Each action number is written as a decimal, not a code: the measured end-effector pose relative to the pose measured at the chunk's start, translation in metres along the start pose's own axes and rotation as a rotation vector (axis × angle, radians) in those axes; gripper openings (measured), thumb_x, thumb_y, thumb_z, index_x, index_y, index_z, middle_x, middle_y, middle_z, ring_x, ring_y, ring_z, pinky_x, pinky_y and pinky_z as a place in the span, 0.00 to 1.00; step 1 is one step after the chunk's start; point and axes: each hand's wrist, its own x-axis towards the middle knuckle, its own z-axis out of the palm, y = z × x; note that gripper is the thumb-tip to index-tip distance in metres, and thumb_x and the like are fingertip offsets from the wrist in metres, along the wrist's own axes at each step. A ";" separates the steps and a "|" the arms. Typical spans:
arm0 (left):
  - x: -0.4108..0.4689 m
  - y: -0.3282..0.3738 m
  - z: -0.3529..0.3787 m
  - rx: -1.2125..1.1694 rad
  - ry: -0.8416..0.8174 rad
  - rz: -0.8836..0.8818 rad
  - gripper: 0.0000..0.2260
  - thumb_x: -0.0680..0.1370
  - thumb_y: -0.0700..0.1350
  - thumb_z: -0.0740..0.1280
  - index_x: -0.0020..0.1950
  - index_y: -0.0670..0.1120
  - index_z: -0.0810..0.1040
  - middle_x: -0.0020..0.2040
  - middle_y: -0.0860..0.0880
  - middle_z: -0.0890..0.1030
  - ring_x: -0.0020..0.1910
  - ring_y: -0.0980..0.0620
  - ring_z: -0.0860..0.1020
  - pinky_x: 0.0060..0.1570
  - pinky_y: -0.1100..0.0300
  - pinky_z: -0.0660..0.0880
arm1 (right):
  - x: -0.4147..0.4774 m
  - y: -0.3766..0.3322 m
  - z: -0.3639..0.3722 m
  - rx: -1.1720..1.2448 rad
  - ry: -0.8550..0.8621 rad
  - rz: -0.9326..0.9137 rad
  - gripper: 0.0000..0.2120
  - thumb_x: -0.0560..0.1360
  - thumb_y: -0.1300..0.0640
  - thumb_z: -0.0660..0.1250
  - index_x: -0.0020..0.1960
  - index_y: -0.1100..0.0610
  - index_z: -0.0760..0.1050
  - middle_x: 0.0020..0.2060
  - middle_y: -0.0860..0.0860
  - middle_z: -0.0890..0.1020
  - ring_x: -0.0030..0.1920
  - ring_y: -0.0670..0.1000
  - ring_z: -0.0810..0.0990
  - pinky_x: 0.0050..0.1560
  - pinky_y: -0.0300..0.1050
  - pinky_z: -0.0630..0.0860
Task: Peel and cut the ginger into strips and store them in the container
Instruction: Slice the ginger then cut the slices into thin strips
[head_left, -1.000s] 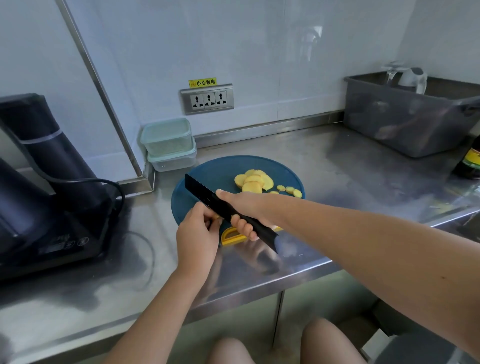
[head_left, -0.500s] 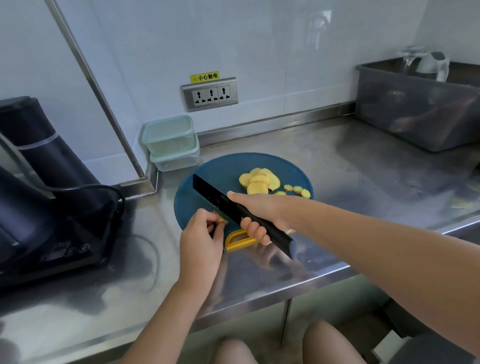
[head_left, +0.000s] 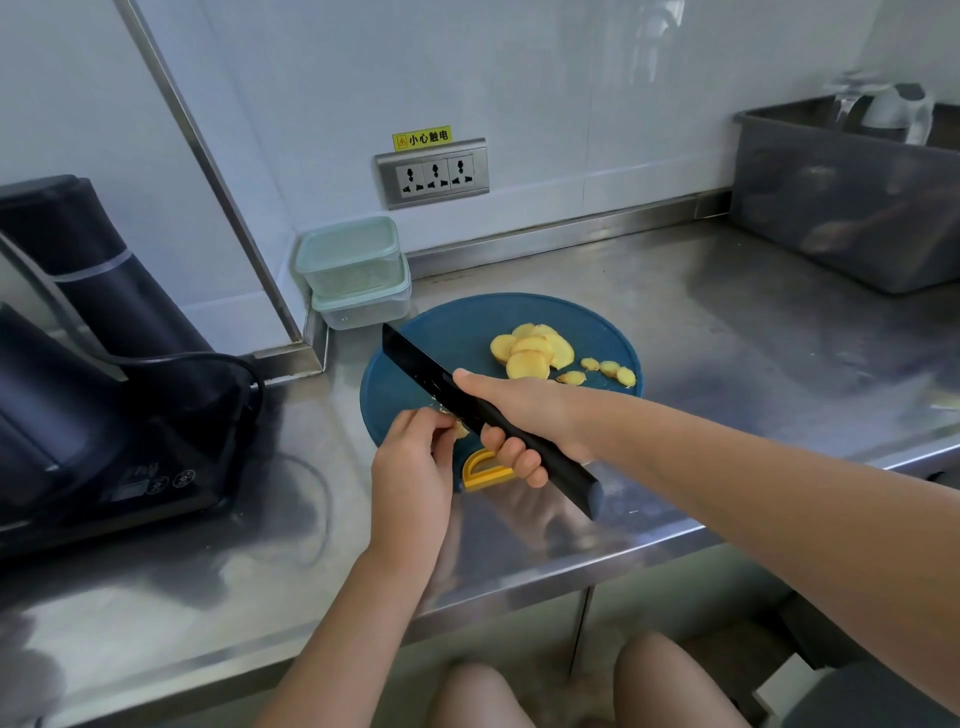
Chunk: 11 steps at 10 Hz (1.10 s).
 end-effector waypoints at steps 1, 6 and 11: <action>0.000 0.001 0.000 0.017 0.003 0.021 0.03 0.74 0.34 0.68 0.45 0.40 0.80 0.42 0.47 0.80 0.39 0.54 0.75 0.40 0.73 0.68 | -0.001 -0.003 0.001 -0.012 0.011 -0.003 0.31 0.75 0.28 0.54 0.30 0.54 0.64 0.21 0.47 0.65 0.19 0.46 0.62 0.21 0.33 0.62; 0.000 0.006 0.001 0.058 0.000 0.000 0.02 0.75 0.35 0.68 0.45 0.39 0.80 0.41 0.45 0.82 0.39 0.49 0.79 0.41 0.70 0.66 | -0.003 -0.003 0.008 -0.048 0.051 0.009 0.31 0.74 0.28 0.54 0.29 0.53 0.64 0.21 0.47 0.65 0.18 0.46 0.63 0.21 0.34 0.63; 0.000 0.006 0.001 0.045 -0.003 -0.015 0.02 0.75 0.35 0.69 0.46 0.40 0.79 0.42 0.46 0.83 0.40 0.47 0.80 0.41 0.64 0.70 | -0.002 -0.006 0.007 -0.053 0.050 -0.007 0.30 0.75 0.28 0.54 0.30 0.53 0.64 0.21 0.47 0.65 0.19 0.46 0.62 0.20 0.34 0.62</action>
